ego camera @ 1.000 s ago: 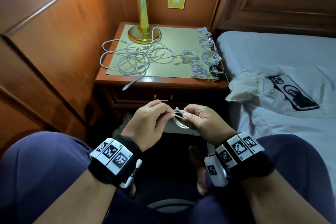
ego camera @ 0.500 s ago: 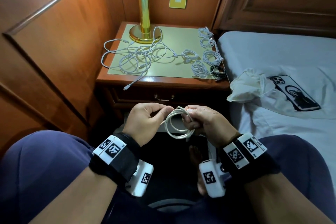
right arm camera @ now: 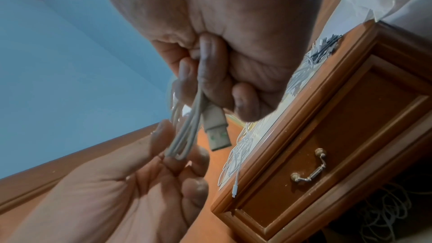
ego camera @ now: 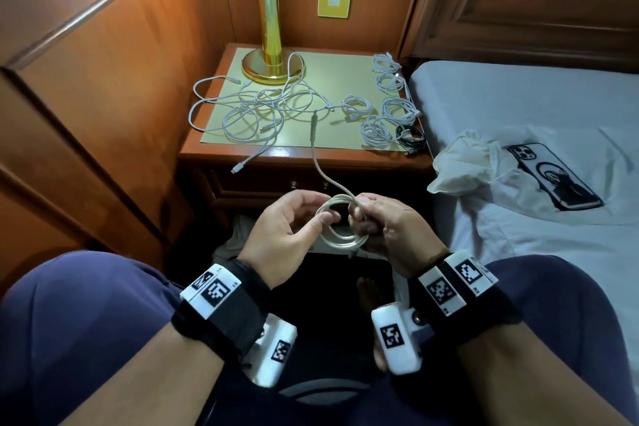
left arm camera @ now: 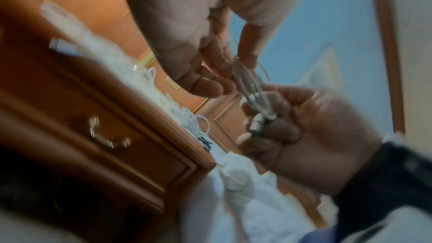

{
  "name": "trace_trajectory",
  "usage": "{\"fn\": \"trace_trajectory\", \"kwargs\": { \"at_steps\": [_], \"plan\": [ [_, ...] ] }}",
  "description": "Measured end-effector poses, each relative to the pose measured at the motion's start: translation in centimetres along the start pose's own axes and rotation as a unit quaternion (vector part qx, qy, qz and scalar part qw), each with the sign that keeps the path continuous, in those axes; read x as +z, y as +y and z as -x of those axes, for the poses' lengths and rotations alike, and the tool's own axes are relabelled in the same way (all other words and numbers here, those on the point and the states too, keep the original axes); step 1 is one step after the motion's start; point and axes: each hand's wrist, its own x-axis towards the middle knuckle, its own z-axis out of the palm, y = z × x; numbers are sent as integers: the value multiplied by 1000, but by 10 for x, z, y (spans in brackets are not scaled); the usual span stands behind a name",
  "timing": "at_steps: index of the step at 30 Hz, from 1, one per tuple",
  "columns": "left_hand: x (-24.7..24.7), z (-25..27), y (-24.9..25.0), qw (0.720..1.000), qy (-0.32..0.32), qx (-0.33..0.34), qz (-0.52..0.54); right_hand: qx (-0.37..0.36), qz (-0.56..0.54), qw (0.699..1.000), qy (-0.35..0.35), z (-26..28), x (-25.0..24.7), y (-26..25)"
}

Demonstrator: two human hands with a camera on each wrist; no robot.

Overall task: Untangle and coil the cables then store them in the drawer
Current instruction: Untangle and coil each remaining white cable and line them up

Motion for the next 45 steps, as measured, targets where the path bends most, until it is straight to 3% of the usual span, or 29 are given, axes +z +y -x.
{"fn": "trace_trajectory", "kwargs": {
  "at_steps": [2, 8, 14, 18, 22, 27, 31, 34, 36, 38, 42, 45],
  "plan": [
    [4, 0, 3, 996, -18, -40, 75, 1, -6, 1000, 7, 0, 3, 0],
    [13, -10, 0, 997, 30, -27, 62, 48, -19, 999, 10, 1, 13, 5],
    [15, -9, -1, 998, 51, 5, -24, 5, 22, 1000, 5, -4, 11, 7],
    [16, -5, 2, 997, 71, -16, -34, -27, 41, 998, 31, -7, 9, 7],
    [14, -4, 2, 969, 146, 73, -185, -47, 69, 996, 42, -9, 5, 10],
    [11, -4, -1, 936, 171, 161, -263, -54, 65, 996, 7, -9, 9, 11],
    [8, -6, -3, 922, 178, 188, -289, -55, 54, 997, 5, -8, 7, 8],
    [10, -5, -2, 953, 164, 125, -223, -75, 85, 993, 12, -8, 5, 9],
    [11, -5, -1, 984, 137, 24, -107, -103, 134, 985, 21, -8, 3, 9],
    [13, -7, 0, 992, 114, -42, 31, -132, 188, 973, 31, -6, 3, 8],
    [12, -6, 9, 955, 58, -111, 269, -170, 202, 963, 56, -3, 7, 2],
    [6, -5, 13, 921, -5, -151, 359, -191, 194, 960, 60, -2, 7, 1]
  ]
}}
